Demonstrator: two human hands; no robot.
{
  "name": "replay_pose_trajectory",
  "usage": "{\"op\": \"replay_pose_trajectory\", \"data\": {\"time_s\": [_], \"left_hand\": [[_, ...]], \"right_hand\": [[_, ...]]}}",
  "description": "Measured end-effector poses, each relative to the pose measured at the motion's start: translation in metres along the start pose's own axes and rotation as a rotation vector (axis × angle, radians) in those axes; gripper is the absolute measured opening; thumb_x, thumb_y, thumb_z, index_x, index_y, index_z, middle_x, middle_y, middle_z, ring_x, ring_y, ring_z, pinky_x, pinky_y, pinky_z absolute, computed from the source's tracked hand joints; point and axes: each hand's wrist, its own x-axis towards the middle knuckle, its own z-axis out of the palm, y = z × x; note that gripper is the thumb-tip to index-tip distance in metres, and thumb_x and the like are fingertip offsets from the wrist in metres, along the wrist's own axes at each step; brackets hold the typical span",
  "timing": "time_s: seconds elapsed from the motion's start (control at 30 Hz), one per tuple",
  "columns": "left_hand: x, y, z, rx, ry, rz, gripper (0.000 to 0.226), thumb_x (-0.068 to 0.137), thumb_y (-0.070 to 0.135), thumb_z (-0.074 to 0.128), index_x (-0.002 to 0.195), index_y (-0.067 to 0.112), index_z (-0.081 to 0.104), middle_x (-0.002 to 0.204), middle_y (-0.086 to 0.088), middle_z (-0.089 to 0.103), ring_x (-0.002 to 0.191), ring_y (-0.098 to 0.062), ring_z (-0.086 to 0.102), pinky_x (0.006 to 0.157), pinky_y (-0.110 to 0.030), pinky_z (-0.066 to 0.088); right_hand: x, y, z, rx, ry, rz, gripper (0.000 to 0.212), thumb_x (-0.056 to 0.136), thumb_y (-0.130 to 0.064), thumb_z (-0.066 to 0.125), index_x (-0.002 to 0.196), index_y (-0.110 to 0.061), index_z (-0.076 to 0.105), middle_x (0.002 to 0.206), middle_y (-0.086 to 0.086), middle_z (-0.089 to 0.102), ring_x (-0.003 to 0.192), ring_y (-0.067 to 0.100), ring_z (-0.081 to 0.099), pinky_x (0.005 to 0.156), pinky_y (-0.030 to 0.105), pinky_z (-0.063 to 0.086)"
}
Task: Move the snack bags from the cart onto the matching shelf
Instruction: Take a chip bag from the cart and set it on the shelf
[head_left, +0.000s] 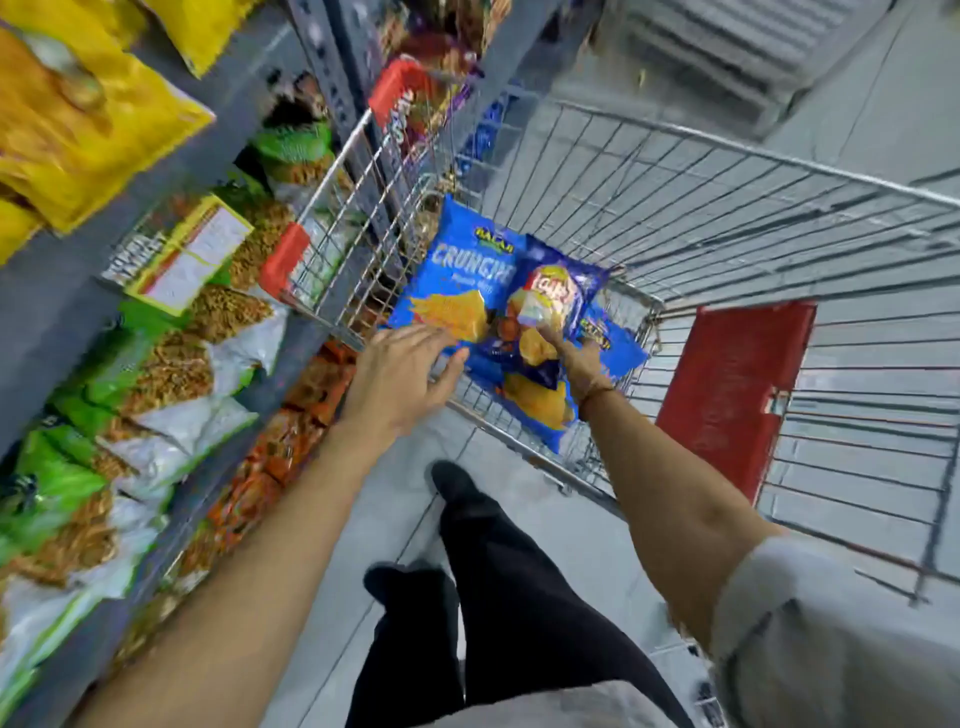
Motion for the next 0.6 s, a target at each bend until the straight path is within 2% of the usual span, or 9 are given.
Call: {"op": "replay_pose_trajectory", "data": {"time_s": [0.07,0.13,0.2,0.27,0.33,0.4,0.47,0.53,0.6], "left_hand": [[0.001,0.0,0.001,0.04,0.007,-0.012,0.04,0.087,0.036,0.04,0.086,0.011,0.072,0.087,-0.006,0.075,0.083,-0.023,0.07,0.07,-0.031,0.048],[0.0,-0.001,0.003,0.052,-0.004,-0.045,0.04,0.088,0.036,0.04,0.085,0.013,0.072,0.088,-0.005,0.075,0.086,-0.023,0.069,0.073,-0.031,0.044],[-0.001,-0.002,0.005,0.059,-0.006,-0.051,0.038,0.088,0.035,0.04,0.085,0.013,0.071,0.087,-0.004,0.075,0.087,-0.022,0.069,0.075,-0.032,0.039],[-0.002,-0.002,0.005,0.064,0.016,-0.054,0.037,0.087,0.034,0.04,0.083,0.013,0.071,0.085,-0.004,0.075,0.084,-0.022,0.069,0.074,-0.032,0.037],[-0.003,0.0,0.002,0.057,0.016,-0.059,0.039,0.088,0.034,0.038,0.083,0.012,0.07,0.084,-0.003,0.075,0.083,-0.022,0.068,0.073,-0.031,0.036],[-0.003,0.003,-0.001,0.041,0.013,-0.067,0.043,0.089,0.035,0.034,0.084,0.012,0.07,0.085,-0.002,0.074,0.082,-0.022,0.067,0.073,-0.031,0.037],[-0.003,0.006,-0.004,0.034,0.006,-0.075,0.045,0.089,0.037,0.033,0.084,0.012,0.07,0.085,-0.003,0.074,0.082,-0.023,0.067,0.073,-0.032,0.04],[-0.002,0.007,-0.006,0.02,-0.019,-0.081,0.045,0.088,0.04,0.034,0.09,0.012,0.07,0.092,-0.004,0.074,0.089,-0.023,0.067,0.078,-0.034,0.043],[0.0,0.006,-0.012,-0.022,-0.062,-0.101,0.041,0.088,0.039,0.04,0.102,0.013,0.068,0.105,-0.006,0.072,0.099,-0.024,0.064,0.085,-0.036,0.046]], "right_hand": [[0.001,-0.004,0.009,0.054,-0.024,0.004,0.079,0.068,-0.031,0.085,0.13,0.003,0.048,0.125,0.011,0.061,0.109,0.021,0.059,0.102,0.045,0.047],[0.007,-0.002,0.016,0.092,-0.029,0.04,0.088,0.072,-0.023,0.083,0.14,0.003,0.032,0.136,0.013,0.052,0.12,0.026,0.055,0.104,0.046,0.045],[0.008,-0.003,0.024,0.103,-0.029,0.046,0.094,0.068,-0.022,0.085,0.141,-0.001,0.029,0.138,0.015,0.05,0.122,0.029,0.054,0.102,0.044,0.047],[0.014,-0.003,0.03,0.112,-0.05,0.07,0.095,0.06,-0.027,0.088,0.136,-0.002,0.037,0.13,0.013,0.057,0.115,0.028,0.06,0.094,0.041,0.053],[0.012,-0.009,0.031,0.128,-0.061,0.096,0.086,0.062,-0.026,0.087,0.13,-0.002,0.04,0.12,0.014,0.06,0.106,0.03,0.064,0.086,0.04,0.056],[0.008,-0.014,0.026,0.14,-0.093,0.107,0.086,0.06,-0.026,0.087,0.129,-0.001,0.043,0.121,0.017,0.061,0.1,0.031,0.066,0.07,0.034,0.06],[0.002,-0.021,0.02,0.141,-0.119,0.062,0.08,0.061,-0.022,0.087,0.127,0.001,0.049,0.122,0.021,0.064,0.093,0.03,0.068,0.054,0.024,0.058],[-0.011,-0.033,0.013,0.145,-0.149,-0.01,0.076,0.063,-0.017,0.086,0.128,0.002,0.05,0.12,0.02,0.066,0.092,0.029,0.069,0.06,0.028,0.06],[-0.03,-0.051,0.01,0.153,-0.178,-0.077,0.081,0.064,-0.014,0.086,0.132,0.001,0.043,0.122,0.016,0.065,0.1,0.03,0.067,0.081,0.042,0.06]]}}
